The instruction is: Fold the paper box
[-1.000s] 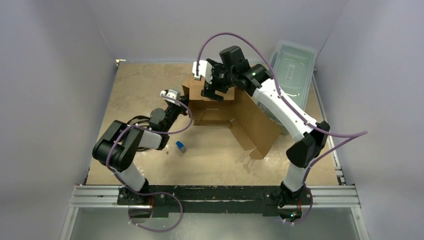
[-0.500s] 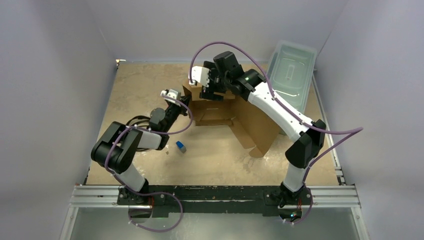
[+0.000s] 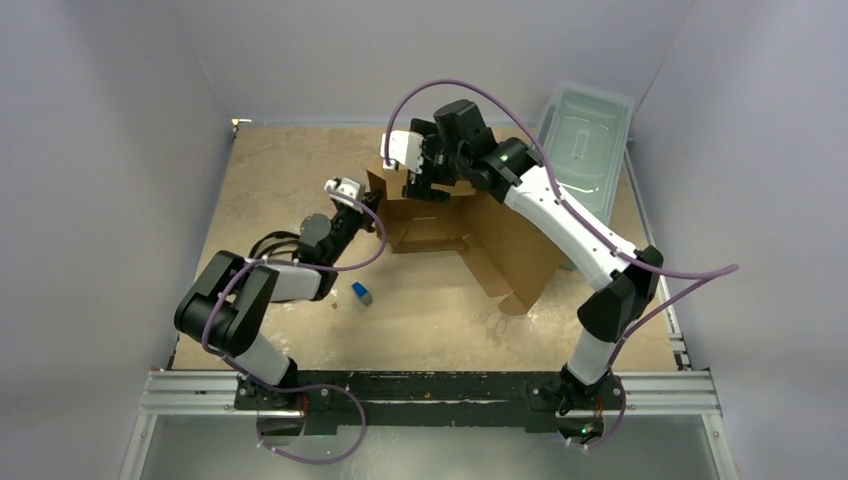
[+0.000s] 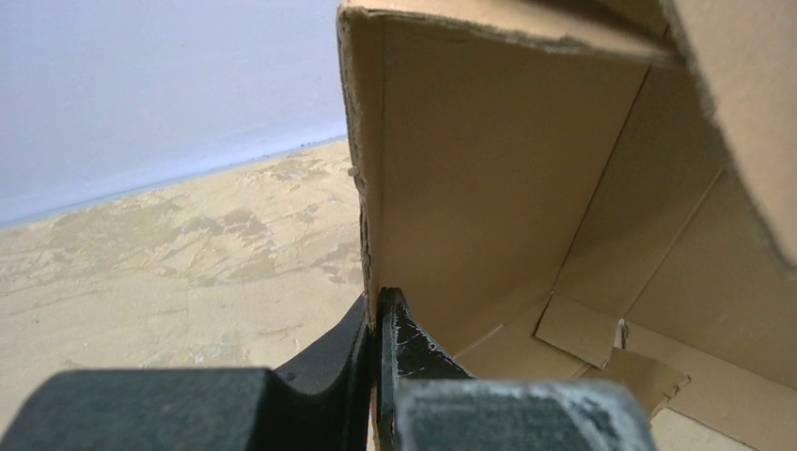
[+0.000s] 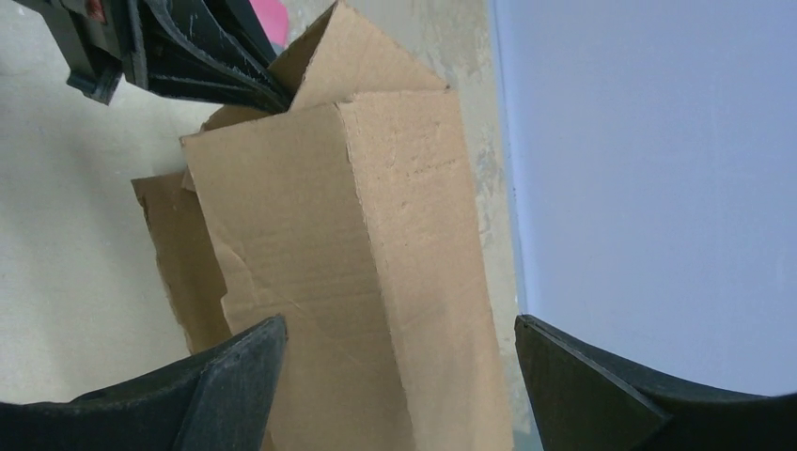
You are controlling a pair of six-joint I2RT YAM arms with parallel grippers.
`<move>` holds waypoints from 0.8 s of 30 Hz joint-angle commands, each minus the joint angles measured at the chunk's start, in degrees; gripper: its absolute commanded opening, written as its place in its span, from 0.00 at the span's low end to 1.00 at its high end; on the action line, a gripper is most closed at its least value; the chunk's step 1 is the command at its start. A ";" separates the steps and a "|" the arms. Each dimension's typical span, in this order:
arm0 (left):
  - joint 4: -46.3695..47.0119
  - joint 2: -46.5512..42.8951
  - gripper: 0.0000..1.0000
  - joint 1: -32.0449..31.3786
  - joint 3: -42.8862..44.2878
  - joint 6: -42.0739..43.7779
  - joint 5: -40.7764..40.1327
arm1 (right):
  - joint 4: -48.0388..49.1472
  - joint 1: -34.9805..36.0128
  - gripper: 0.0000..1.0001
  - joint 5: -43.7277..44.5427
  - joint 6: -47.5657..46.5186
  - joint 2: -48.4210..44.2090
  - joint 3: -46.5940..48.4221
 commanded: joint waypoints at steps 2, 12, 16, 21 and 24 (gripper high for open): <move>-0.01 -3.06 0.00 -0.47 2.38 4.07 -0.46 | -0.01 0.18 0.94 -0.67 -0.19 -3.36 3.29; -2.24 -3.89 0.00 -4.20 3.75 11.59 -12.63 | -0.71 -0.19 0.93 -0.69 -0.01 -1.00 7.02; -2.78 -2.71 0.00 -4.86 4.89 12.98 -17.14 | -0.45 -1.63 0.93 -1.27 0.63 0.77 8.09; -4.72 -1.43 0.00 -5.63 7.36 13.55 -20.81 | -0.42 -2.92 0.93 -2.03 0.61 2.98 9.08; -5.59 -0.73 0.00 -6.08 8.45 13.29 -22.04 | -0.05 -3.21 0.92 -1.90 0.60 4.21 9.73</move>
